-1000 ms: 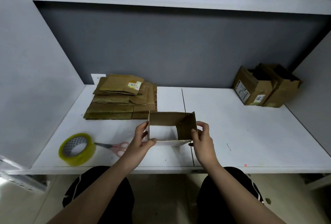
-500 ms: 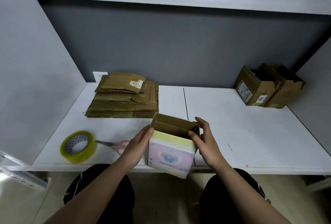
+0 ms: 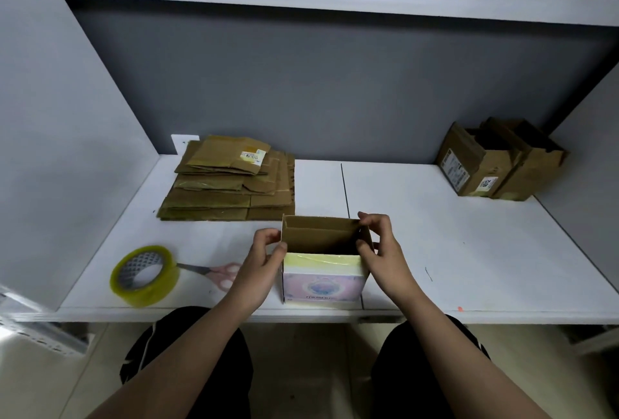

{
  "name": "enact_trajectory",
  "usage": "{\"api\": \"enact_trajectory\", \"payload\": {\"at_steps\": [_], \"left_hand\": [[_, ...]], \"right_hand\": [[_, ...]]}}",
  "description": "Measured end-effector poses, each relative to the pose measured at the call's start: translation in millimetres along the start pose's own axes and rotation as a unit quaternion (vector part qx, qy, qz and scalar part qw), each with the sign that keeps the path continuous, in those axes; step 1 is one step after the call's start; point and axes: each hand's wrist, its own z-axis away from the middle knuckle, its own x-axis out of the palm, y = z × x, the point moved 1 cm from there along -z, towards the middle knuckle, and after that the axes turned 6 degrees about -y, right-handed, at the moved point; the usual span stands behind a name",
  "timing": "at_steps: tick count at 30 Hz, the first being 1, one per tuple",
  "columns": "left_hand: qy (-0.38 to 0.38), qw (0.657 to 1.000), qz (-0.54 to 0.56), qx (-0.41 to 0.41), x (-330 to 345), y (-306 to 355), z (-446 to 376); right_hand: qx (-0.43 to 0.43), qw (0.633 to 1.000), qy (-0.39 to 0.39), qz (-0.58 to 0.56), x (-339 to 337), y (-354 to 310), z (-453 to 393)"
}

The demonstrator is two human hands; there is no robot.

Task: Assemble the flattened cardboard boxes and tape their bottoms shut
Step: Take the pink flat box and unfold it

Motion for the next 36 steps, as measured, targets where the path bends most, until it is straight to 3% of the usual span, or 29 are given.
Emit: {"api": "enact_trajectory", "payload": {"at_steps": [5, 11, 20, 29, 31, 36], "left_hand": [[-0.022, 0.998, 0.044, 0.031, -2.6, 5.2, -1.0], [-0.056, 0.996, 0.057, 0.049, -0.8, 6.1, -0.3], [-0.098, 0.984, 0.145, 0.001, -6.0, 9.1, -8.1], [-0.103, 0.988, 0.112, 0.007, -8.2, 10.2, -9.0], [-0.099, 0.989, 0.112, 0.012, -8.5, 12.0, -8.5], [-0.084, 0.989, 0.121, 0.008, -7.1, 17.1, -6.7]], "right_hand": [[0.000, 1.000, -0.029, -0.007, -5.8, 2.7, -5.2], [0.089, 0.987, -0.092, -0.096, -16.2, -4.7, -15.4], [0.131, 0.974, -0.063, -0.176, -13.7, 5.2, -21.3], [0.106, 0.974, -0.076, -0.185, -8.3, 10.2, -20.2], [0.076, 0.985, -0.048, -0.145, -6.7, 6.4, -18.4], [-0.010, 0.991, 0.133, -0.021, -8.2, -3.7, -10.0]]}}
